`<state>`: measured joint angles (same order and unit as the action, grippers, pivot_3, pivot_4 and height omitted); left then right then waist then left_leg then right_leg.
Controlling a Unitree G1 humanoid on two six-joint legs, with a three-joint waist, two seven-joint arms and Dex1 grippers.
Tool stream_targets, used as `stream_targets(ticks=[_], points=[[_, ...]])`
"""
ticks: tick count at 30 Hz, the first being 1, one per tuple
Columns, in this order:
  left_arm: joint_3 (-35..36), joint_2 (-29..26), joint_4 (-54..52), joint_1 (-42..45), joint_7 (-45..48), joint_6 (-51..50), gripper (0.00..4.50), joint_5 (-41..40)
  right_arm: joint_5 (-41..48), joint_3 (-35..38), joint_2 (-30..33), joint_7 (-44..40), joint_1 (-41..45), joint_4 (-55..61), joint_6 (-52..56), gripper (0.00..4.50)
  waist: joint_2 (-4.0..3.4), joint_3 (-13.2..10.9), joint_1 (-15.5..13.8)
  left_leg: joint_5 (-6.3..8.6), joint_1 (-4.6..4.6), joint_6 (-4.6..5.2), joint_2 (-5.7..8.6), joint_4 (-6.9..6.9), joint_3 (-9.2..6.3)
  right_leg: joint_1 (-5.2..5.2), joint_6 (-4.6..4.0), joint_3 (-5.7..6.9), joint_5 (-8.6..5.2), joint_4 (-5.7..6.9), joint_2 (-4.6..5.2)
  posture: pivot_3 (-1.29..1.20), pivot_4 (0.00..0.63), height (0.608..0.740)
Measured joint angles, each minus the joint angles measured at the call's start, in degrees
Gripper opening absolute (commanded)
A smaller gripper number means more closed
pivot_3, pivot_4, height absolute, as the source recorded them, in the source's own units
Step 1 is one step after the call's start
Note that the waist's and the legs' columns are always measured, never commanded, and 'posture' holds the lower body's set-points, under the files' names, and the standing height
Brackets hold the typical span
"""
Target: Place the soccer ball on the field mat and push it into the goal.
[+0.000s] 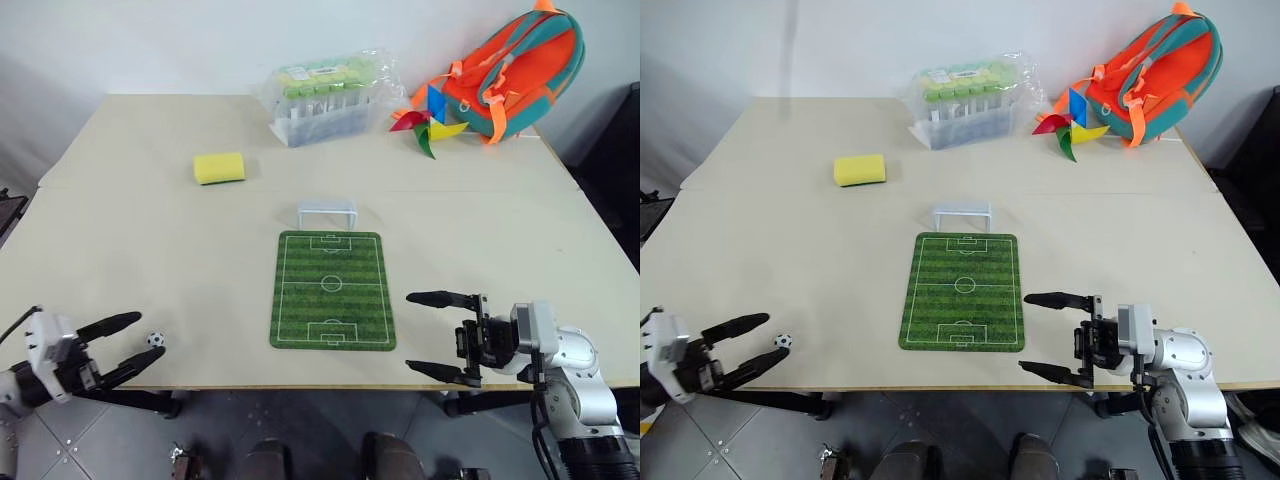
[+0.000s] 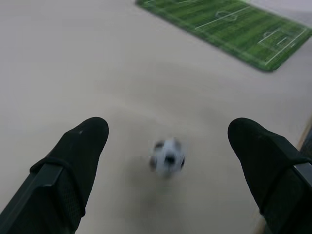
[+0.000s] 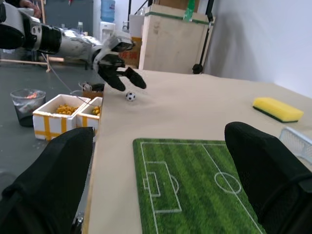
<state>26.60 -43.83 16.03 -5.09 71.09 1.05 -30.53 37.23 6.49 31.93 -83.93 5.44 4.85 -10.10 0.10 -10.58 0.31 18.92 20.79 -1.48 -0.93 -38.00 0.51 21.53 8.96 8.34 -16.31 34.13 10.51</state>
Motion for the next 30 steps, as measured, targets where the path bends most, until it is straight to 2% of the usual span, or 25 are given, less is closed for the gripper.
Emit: stream_targets(ticks=[2,5,14,15,20,22,26,30], points=[[-0.73,0.01,0.08,0.05,-0.75,-0.02,4.48,0.84,-0.13,0.03,0.00,-0.25,-0.01,-0.46,-0.18,4.50,0.00,0.00,0.05,0.02,-0.11,-0.02,-0.04,0.05,0.10,0.00,0.00,-0.10,0.00,0.02,-0.05,0.00,0.150,0.740],[-1.03,0.01,0.51,0.18,-0.94,0.57,3.92,1.91,-0.38,0.12,-0.01,-0.25,-0.18,-0.48,-1.21,4.50,0.00,0.00,-0.17,0.04,-0.16,0.00,-0.04,0.05,0.18,0.00,0.00,-0.18,0.00,0.02,-0.05,0.00,0.150,0.740],[-3.48,-0.01,3.80,1.15,-0.08,4.17,1.01,5.08,-1.59,0.57,-0.05,1.36,-1.38,-0.48,-2.48,4.50,0.00,0.00,-0.31,0.09,-0.27,0.03,-0.03,0.04,0.33,0.00,0.00,-0.36,0.00,0.06,-0.05,0.00,0.150,0.740],[-3.60,-0.03,4.29,1.56,0.03,4.62,0.86,5.24,-1.60,0.61,-0.05,1.51,-1.40,-0.48,-2.52,4.50,0.00,0.00,-0.31,0.09,-0.28,0.03,-0.04,0.04,0.34,0.00,0.00,-0.37,0.00,0.07,-0.05,0.00,0.150,0.740],[-6.04,0.25,1.27,5.89,0.30,2.80,0.87,4.54,-1.80,2.07,1.31,3.66,-2.38,0.31,-2.21,4.50,0.01,-0.01,-0.90,0.12,-0.25,0.07,-0.03,-0.03,0.35,0.00,0.01,-0.40,0.01,0.09,-0.04,0.00,0.150,0.740],[-9.83,0.25,-6.68,10.38,0.56,-1.72,0.87,2.71,-1.38,5.73,4.21,4.26,-4.60,1.38,-1.83,4.50,0.00,-0.01,-2.02,0.18,-0.22,0.14,0.00,-0.13,0.35,-0.03,0.04,-0.43,0.02,0.09,-0.02,0.00,0.150,0.740],[-19.99,0.80,-15.30,20.39,1.38,-6.72,0.87,4.21,0.04,11.56,8.50,3.32,-8.08,2.12,-1.30,4.50,-0.01,0.01,-1.94,0.21,-0.29,0.14,0.00,-0.11,0.48,-0.06,0.06,-0.54,0.04,0.05,-0.05,0.00,0.150,0.740],[-34.51,9.94,-14.79,32.40,-0.55,-11.33,0.87,11.40,0.07,15.33,10.75,0.40,-11.17,-0.60,-2.65,4.50,-0.06,0.03,-1.86,0.22,-0.31,0.19,0.03,-0.15,0.63,-0.07,0.14,-0.63,0.08,0.00,-0.06,0.00,0.150,0.740]])
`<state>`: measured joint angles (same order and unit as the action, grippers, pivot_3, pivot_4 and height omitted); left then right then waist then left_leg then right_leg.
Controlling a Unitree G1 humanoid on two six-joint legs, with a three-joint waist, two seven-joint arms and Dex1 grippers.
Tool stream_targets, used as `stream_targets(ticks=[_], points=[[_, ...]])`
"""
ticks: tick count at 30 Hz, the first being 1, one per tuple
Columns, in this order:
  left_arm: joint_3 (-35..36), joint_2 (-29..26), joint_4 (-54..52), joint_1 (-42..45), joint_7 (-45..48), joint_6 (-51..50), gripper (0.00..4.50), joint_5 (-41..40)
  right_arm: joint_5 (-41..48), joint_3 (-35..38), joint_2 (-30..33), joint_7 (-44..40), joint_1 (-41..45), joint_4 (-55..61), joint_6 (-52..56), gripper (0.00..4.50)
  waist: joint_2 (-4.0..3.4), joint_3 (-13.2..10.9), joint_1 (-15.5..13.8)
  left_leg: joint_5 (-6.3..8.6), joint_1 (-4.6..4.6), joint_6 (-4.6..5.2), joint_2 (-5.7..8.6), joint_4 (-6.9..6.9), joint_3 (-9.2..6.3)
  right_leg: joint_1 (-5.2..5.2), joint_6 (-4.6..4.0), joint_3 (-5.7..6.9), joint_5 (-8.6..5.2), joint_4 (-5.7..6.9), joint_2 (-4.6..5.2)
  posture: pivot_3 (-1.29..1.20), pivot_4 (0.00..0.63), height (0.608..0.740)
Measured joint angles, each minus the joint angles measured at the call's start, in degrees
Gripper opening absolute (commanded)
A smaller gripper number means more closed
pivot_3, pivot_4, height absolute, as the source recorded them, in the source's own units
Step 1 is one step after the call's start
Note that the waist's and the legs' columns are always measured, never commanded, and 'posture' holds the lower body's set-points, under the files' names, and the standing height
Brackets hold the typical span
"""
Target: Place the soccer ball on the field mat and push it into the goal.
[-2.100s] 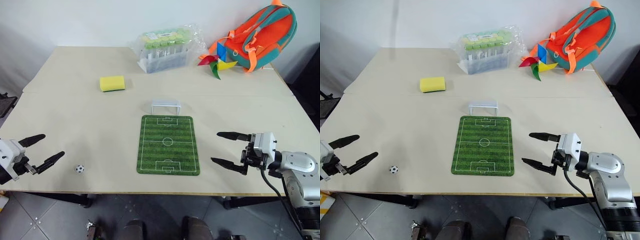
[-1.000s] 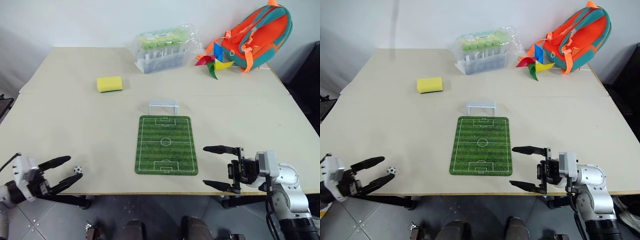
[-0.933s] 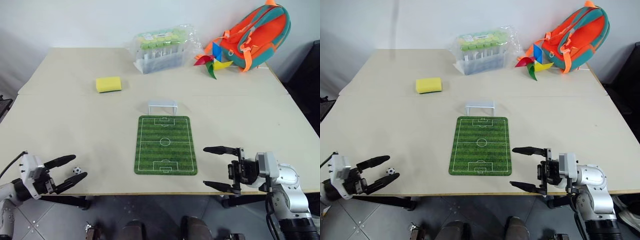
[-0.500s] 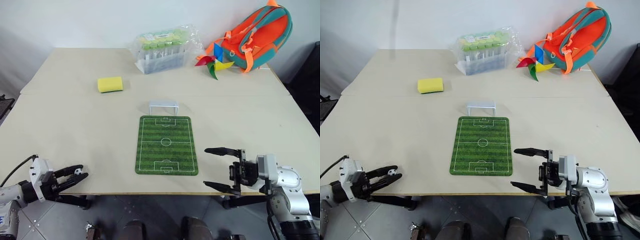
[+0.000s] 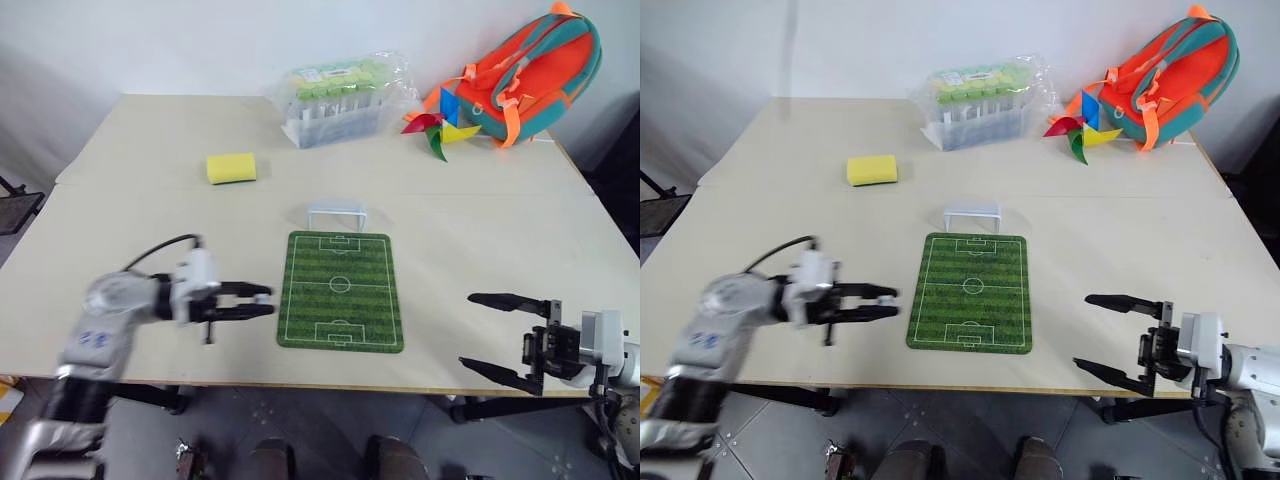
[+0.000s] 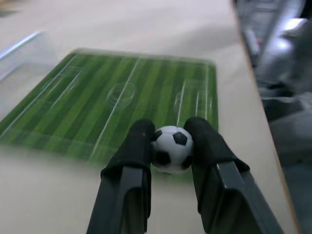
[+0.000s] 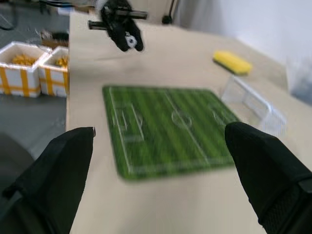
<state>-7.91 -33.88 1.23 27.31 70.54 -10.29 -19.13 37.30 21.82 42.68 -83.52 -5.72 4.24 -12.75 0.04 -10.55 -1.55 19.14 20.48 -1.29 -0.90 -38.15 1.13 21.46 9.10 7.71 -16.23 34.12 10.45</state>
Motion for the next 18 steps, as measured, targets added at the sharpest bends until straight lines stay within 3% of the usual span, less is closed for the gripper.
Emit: stream_targets(ticks=[5,10,18], points=[[-9.04,8.31,5.92,4.91,-4.36,-0.50,0.87,7.12,-0.23,1.33,-0.13,-0.44,-1.75,-0.49,-1.10,4.50,0.04,-0.02,0.96,0.01,-0.11,0.01,-0.05,0.08,0.16,0.02,0.01,-0.15,0.01,-0.05,-0.06,0.00,0.150,0.740],[-11.40,8.91,9.60,4.92,-6.11,2.25,0.87,11.71,-0.25,1.34,-1.09,1.44,-3.32,1.06,-1.23,4.50,0.06,-0.04,0.24,0.02,-0.07,0.04,-0.05,-0.01,0.16,0.02,0.06,-0.17,0.03,-0.11,-0.05,0.00,0.150,0.740],[-11.04,8.55,8.84,2.48,-5.97,5.80,0.87,12.31,-1.67,1.09,-4.59,3.22,-6.42,2.18,-4.48,4.50,0.04,-0.03,-0.05,0.07,-0.07,0.12,-0.02,-0.05,0.16,-0.04,0.12,-0.19,0.07,-0.19,-0.03,0.00,0.150,0.740]])
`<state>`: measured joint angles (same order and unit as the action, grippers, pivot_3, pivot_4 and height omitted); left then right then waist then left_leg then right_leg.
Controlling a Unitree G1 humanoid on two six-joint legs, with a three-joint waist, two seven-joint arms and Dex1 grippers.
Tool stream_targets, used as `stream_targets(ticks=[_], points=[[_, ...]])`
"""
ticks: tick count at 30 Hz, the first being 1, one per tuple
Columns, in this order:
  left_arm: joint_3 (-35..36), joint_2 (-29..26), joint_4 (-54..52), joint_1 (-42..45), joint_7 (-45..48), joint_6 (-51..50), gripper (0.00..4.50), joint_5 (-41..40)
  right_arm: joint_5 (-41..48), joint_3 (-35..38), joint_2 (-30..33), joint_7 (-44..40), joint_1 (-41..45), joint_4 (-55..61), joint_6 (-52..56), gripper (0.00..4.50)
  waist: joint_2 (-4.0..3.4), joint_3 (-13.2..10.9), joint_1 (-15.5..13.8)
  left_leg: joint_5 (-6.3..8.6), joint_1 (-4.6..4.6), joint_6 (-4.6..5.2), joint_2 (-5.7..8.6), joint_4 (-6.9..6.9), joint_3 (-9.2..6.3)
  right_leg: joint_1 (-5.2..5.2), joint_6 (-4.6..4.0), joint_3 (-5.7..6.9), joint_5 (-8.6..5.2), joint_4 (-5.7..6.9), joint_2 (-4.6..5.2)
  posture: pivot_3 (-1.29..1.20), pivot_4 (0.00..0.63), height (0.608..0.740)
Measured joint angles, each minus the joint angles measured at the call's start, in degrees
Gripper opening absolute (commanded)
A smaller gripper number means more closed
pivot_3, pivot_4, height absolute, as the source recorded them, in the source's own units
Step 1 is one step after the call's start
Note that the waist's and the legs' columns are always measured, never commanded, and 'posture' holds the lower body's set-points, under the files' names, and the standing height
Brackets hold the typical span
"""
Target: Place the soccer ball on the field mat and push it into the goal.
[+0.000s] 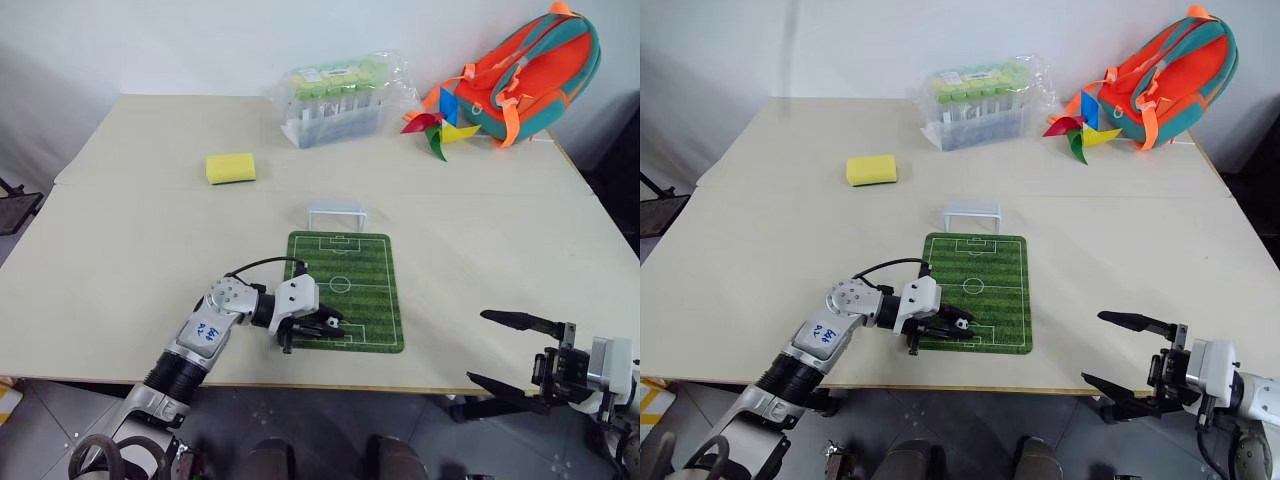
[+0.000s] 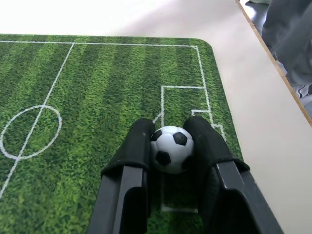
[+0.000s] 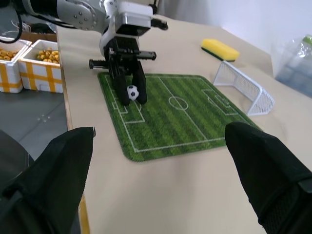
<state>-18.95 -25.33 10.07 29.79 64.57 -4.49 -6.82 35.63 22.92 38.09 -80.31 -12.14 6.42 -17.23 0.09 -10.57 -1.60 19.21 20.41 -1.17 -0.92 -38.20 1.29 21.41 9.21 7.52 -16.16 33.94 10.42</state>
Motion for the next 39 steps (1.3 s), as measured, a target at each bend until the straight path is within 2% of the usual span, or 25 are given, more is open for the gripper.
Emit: stream_targets(ticks=[12,14,19,28,34,39], points=[[0.02,0.01,-0.22,-0.91,0.06,2.69,0.87,0.36,-0.47,-0.64,-0.69,1.24,-0.22,-0.08,-1.49,4.50,0.00,0.00,0.05,0.00,0.00,0.00,0.00,-0.01,0.00,0.00,0.00,-0.01,0.00,0.00,0.00,0.00,0.150,0.740],[0.08,0.02,-0.44,-1.16,-0.09,2.58,1.58,0.29,-0.65,-1.49,-0.69,1.83,0.12,0.03,-1.44,4.50,0.00,0.00,0.06,0.00,0.00,0.00,0.00,-0.01,0.00,0.00,0.00,-0.01,0.00,0.01,0.00,0.00,0.150,0.740],[0.23,0.27,-0.58,-1.44,-0.69,2.86,3.04,0.26,-1.24,-2.64,-0.69,3.39,0.66,0.36,-1.22,4.50,0.00,0.00,-0.02,0.00,0.00,0.01,0.00,-0.01,0.00,0.00,0.00,-0.01,0.00,0.00,0.00,0.00,0.150,0.740],[0.84,0.41,-3.15,-1.78,1.19,3.71,3.04,-2.22,-1.69,-4.63,-0.68,5.25,2.01,2.01,0.43,4.50,0.00,0.00,0.06,0.00,0.00,0.00,0.00,-0.02,0.00,0.00,0.00,-0.01,0.00,0.01,0.00,0.00,0.150,0.740],[3.06,-1.49,-5.38,-2.99,2.06,3.33,3.04,-4.05,-1.88,-5.08,-0.68,5.98,2.66,2.13,1.07,4.50,0.00,0.00,0.07,0.00,0.00,0.01,0.00,-0.03,0.00,0.00,0.00,-0.01,0.00,0.01,0.00,0.00,0.150,0.740],[7.38,-7.04,-9.40,-6.55,6.08,2.81,3.04,-8.96,-2.33,-6.06,-0.68,6.14,3.40,2.11,1.34,4.50,-0.02,0.00,0.36,0.00,-0.01,0.00,-0.03,0.01,0.01,0.03,0.00,-0.02,0.00,0.02,-0.01,0.00,0.150,0.740]])
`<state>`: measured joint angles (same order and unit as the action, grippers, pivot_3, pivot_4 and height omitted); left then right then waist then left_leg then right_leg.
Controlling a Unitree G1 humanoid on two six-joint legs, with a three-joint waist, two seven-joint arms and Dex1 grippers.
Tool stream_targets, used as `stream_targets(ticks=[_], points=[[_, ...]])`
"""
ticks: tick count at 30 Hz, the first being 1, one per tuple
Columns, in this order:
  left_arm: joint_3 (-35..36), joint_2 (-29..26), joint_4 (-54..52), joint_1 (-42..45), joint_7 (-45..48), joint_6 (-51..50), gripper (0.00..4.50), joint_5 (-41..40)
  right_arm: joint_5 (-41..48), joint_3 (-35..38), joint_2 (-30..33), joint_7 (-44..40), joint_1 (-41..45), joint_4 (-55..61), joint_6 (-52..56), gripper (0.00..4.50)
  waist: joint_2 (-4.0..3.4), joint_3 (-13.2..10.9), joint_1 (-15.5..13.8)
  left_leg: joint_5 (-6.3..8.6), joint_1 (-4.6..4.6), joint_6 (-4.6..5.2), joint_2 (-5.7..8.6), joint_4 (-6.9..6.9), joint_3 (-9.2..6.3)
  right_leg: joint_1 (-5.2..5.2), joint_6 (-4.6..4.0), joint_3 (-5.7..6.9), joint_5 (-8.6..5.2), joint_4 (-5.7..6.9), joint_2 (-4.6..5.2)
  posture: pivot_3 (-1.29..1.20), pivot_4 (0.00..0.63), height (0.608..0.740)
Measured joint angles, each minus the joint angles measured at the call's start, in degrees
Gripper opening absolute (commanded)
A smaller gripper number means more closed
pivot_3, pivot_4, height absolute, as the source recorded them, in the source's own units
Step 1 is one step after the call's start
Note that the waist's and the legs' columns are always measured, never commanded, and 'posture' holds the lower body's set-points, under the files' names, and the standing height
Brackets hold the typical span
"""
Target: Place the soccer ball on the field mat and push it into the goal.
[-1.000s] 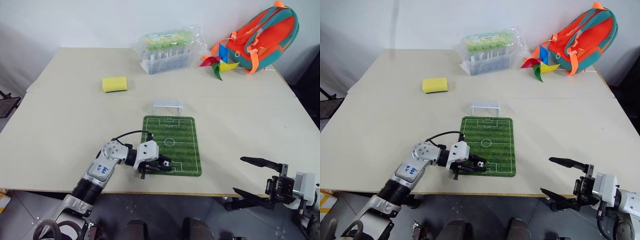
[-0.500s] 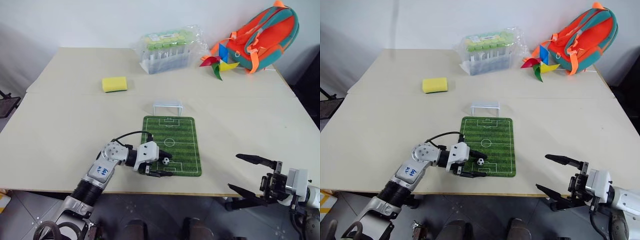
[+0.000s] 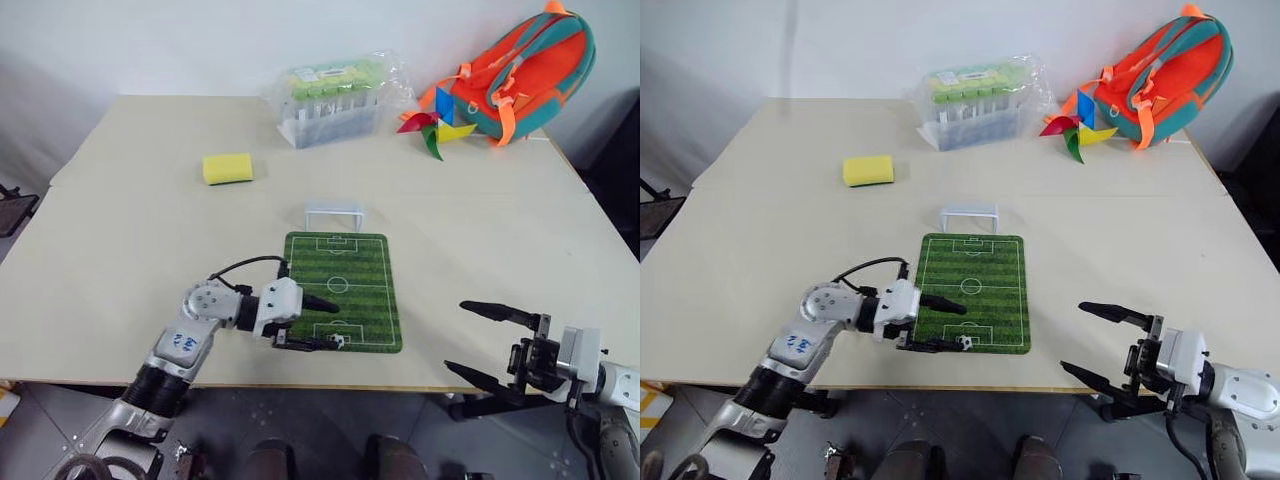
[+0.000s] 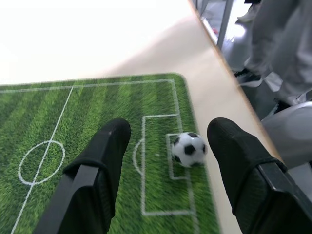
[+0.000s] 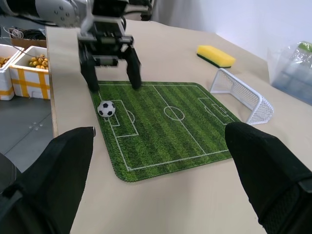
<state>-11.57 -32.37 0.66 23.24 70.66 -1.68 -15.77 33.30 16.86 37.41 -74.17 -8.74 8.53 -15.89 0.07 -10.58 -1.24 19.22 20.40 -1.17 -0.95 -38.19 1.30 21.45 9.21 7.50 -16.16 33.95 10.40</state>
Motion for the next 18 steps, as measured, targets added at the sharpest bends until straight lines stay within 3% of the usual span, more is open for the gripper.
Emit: stream_targets(ticks=[4,7,11,15,18], points=[[6.30,-5.67,-2.68,-5.82,2.91,-0.23,3.04,-4.78,0.04,-0.80,0.04,-0.33,0.71,-0.16,0.61,4.50,-0.01,-0.01,0.00,0.02,0.00,0.01,0.00,-0.01,0.01,0.00,0.00,-0.02,0.00,0.00,0.01,0.00,0.150,0.740],[9.75,-6.51,-4.80,-8.56,3.50,-0.34,3.04,-8.14,0.08,-1.08,0.06,-0.48,1.47,-0.23,1.35,4.50,-0.01,-0.01,-0.49,0.02,0.02,0.02,0.01,-0.05,-0.03,-0.03,0.00,-0.01,0.00,0.00,0.02,0.00,0.150,0.740],[13.98,-8.27,-9.07,-17.26,4.61,-0.17,2.22,-11.59,0.26,-1.58,0.11,-0.45,1.74,0.42,2.83,4.50,-0.05,0.00,-0.04,0.08,0.00,-0.01,0.00,0.03,0.00,0.02,0.00,-0.03,0.00,-0.02,0.01,0.00,0.150,0.740],[13.86,-7.87,-11.23,-25.73,4.36,0.06,1.01,-11.74,0.74,-1.67,0.56,-0.15,1.53,1.73,5.17,4.50,-0.07,0.00,-0.02,0.12,-0.02,0.00,-0.02,0.01,0.06,0.03,-0.01,-0.09,0.00,-0.05,-0.02,0.00,0.150,0.740],[12.81,-6.77,-11.71,-26.85,3.25,0.90,0.08,-10.95,0.88,-1.70,0.78,0.03,2.38,3.47,6.44,4.50,-0.06,-0.01,-0.56,0.12,-0.01,0.01,-0.02,-0.10,0.05,0.00,-0.01,-0.09,0.00,-0.01,-0.01,0.00,0.150,0.740]])
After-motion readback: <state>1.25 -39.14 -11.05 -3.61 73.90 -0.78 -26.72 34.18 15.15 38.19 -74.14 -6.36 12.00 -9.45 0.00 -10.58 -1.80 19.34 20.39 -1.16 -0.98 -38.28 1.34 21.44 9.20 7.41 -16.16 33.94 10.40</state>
